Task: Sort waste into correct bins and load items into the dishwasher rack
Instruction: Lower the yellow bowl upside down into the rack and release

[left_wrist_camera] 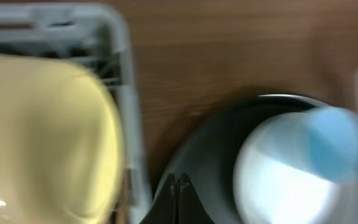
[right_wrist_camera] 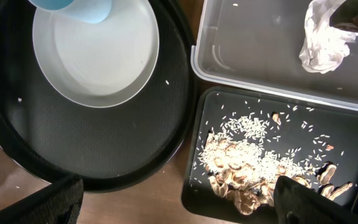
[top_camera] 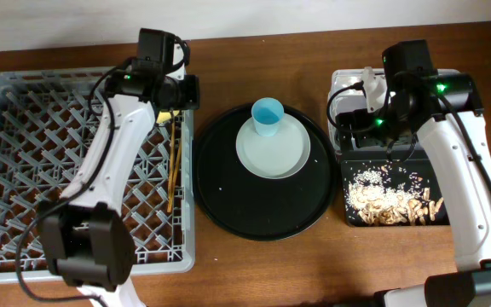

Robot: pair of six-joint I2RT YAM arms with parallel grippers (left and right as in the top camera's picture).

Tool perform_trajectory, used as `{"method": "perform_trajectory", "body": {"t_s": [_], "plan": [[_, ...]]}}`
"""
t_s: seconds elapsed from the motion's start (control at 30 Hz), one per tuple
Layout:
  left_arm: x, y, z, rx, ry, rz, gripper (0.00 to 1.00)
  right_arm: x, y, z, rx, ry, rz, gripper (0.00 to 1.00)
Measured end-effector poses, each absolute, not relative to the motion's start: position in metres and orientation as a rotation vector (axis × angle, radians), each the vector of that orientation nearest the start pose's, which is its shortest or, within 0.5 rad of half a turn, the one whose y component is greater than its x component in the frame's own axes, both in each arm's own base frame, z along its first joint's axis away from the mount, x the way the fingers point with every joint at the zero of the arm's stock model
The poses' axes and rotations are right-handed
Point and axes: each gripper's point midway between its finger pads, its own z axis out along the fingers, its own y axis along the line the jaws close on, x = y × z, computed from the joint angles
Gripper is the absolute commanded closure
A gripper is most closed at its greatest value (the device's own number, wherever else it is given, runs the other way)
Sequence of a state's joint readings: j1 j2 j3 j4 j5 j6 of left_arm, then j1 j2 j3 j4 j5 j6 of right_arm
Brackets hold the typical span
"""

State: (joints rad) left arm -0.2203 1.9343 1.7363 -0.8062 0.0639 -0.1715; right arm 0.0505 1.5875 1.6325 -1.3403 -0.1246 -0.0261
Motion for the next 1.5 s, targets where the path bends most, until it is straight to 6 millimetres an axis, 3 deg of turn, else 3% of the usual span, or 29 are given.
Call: {"method": "perform_trajectory", "body": {"t_s": [0.17, 0.33, 0.4, 0.5, 0.7, 0.8, 0.9, 1.0, 1.17, 1.27, 1.5], "plan": [[0.493, -0.072, 0.143, -0.029, 2.62, -0.029, 1.0, 0.332, 0.038, 0.213, -0.135, 2.859, 0.183, 0.01], [0.475, -0.003, 0.14, -0.224, 2.708, 0.075, 0.98, 0.332, 0.038, 0.213, -0.134, 2.859, 0.183, 0.01], [0.473, 0.02, 0.151, -0.303, 2.701, 0.086, 0.96, 0.332, 0.038, 0.213, -0.135, 2.859, 0.183, 0.01], [0.473, 0.019, 0.176, -0.308, 2.651, 0.052, 0.95, 0.332, 0.038, 0.213, -0.136, 2.859, 0.183, 0.01], [0.466, -0.026, 0.276, -0.179, 2.404, -0.044, 1.0, 0.332, 0.038, 0.213, -0.135, 2.859, 0.183, 0.01], [0.466, -0.031, 0.29, -0.179, 2.361, -0.008, 1.0, 0.332, 0.038, 0.213, -0.134, 2.859, 0.183, 0.01], [0.471, -0.022, 0.275, -0.218, 2.392, 0.026, 1.0, 0.332, 0.038, 0.213, -0.134, 2.858, 0.183, 0.01], [0.484, -0.007, 0.229, -0.271, 2.486, 0.072, 1.0, 0.332, 0.038, 0.213, -0.135, 2.858, 0.183, 0.01], [0.497, 0.003, 0.179, -0.31, 2.576, 0.111, 1.0, 0.332, 0.038, 0.213, -0.135, 2.859, 0.183, 0.01], [0.505, 0.005, 0.169, -0.317, 2.574, 0.114, 1.0, 0.332, 0.038, 0.213, -0.135, 2.859, 0.183, 0.01], [0.507, 0.005, 0.167, -0.319, 2.573, 0.115, 1.0, 0.332, 0.038, 0.213, -0.135, 2.859, 0.184, 0.01]]}}
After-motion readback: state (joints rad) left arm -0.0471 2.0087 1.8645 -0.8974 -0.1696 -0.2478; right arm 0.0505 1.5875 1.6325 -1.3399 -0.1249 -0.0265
